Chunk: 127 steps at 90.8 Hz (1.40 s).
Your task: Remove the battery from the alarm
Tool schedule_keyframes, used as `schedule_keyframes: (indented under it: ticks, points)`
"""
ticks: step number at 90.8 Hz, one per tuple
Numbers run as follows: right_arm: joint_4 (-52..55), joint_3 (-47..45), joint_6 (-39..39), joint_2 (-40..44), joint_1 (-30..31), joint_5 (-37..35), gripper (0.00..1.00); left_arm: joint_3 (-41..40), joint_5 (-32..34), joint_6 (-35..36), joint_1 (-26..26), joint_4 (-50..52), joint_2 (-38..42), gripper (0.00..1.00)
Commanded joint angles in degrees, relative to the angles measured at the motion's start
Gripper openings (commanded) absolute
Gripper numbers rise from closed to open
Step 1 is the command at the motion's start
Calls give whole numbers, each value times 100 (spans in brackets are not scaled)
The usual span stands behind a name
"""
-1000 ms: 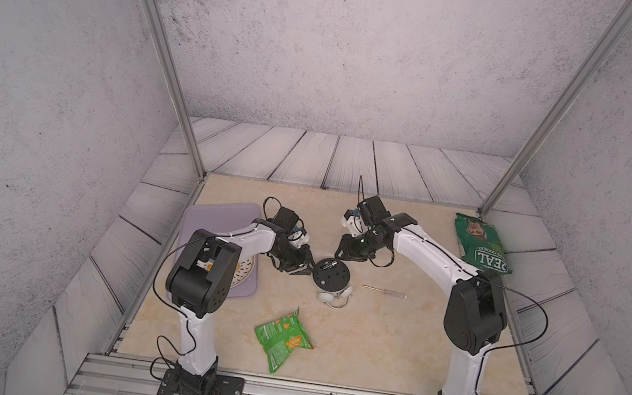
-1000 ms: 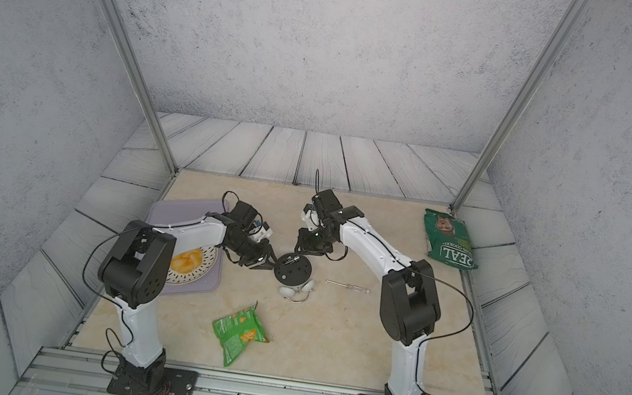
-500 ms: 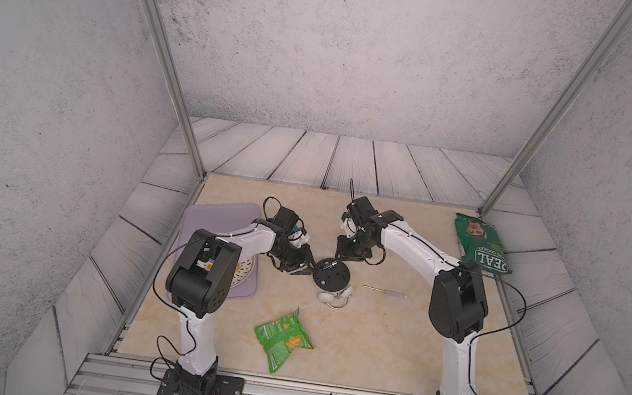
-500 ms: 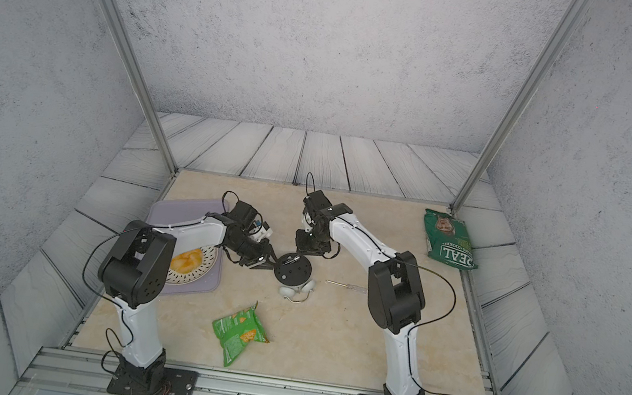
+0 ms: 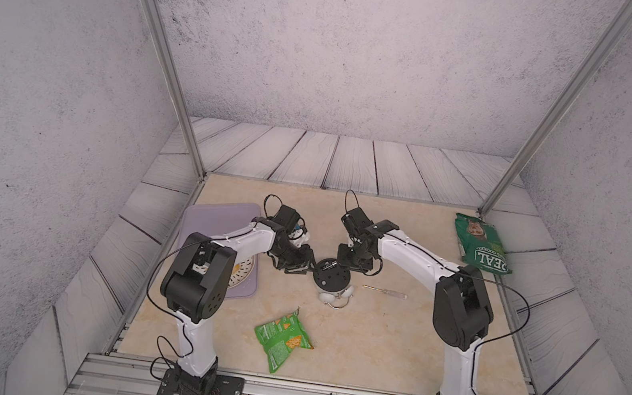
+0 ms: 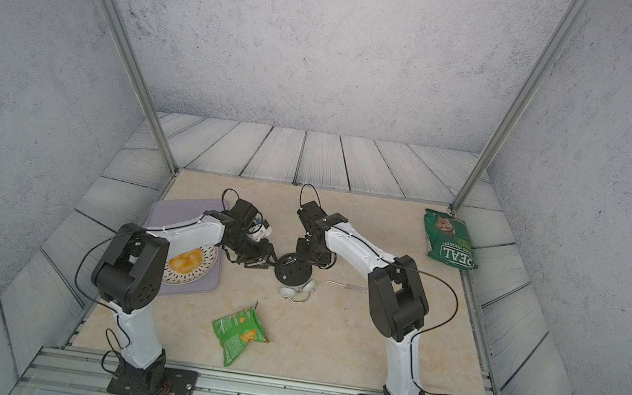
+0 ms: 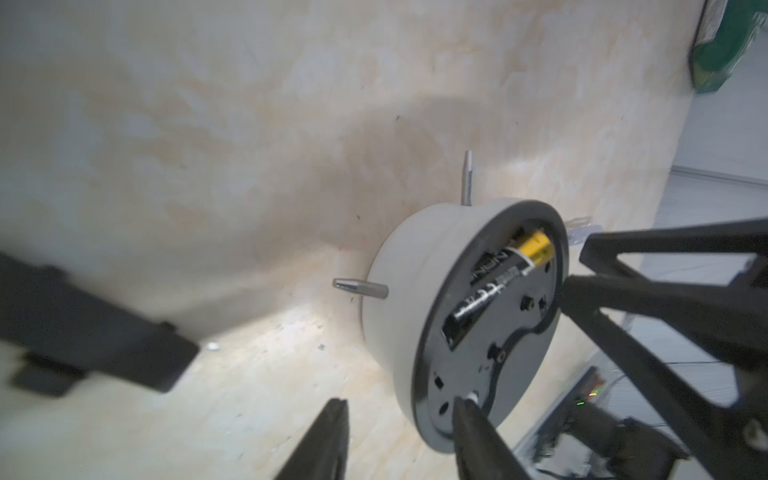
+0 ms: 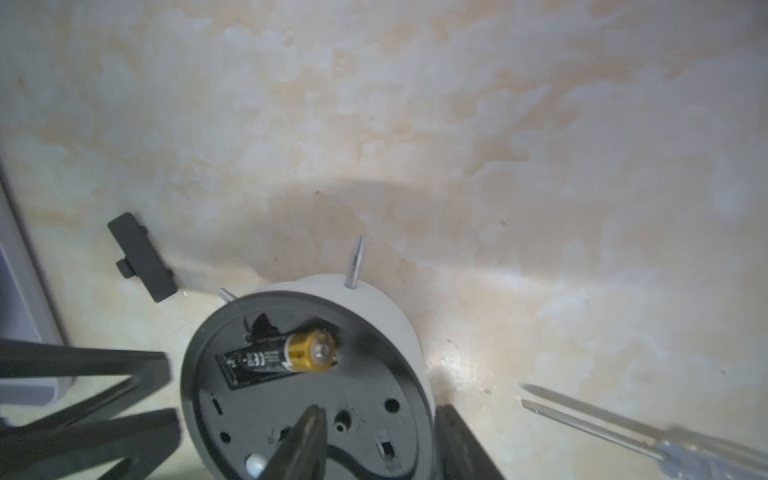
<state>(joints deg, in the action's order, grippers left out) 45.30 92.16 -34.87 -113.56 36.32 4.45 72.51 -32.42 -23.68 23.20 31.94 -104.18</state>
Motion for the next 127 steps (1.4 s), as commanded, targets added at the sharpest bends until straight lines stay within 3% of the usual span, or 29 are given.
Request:
schedule_keyframes:
  ticks: [1,19,41,55,96,113,127]
  points:
    - [-422,-348,156,972,-431,26,55,489,1135,1077,288,586,398,52]
    - [-1071,-1707,394,2087,-1459,1119,72,1234,1435,2273,773,969,96,49]
    - [-1257,-2375,662,2765,-1836,1269,90,2496,1822,3150,1178,1844,-913,36]
    - [-1291,-2489,665,2791,-1965,1462,90,2970,2195,3256,1298,2094,-1410,36]
    - [-1176,-2631,726,2875,-2115,1585,91,3740,2323,3456,1538,2397,-2297,35]
    - [-1161,-2666,745,2884,-2163,1585,91,3814,2322,3468,1607,2465,-2507,29]
    - [-1159,-2659,760,2876,-2189,1585,91,3892,2354,3480,1633,2590,-2513,15]
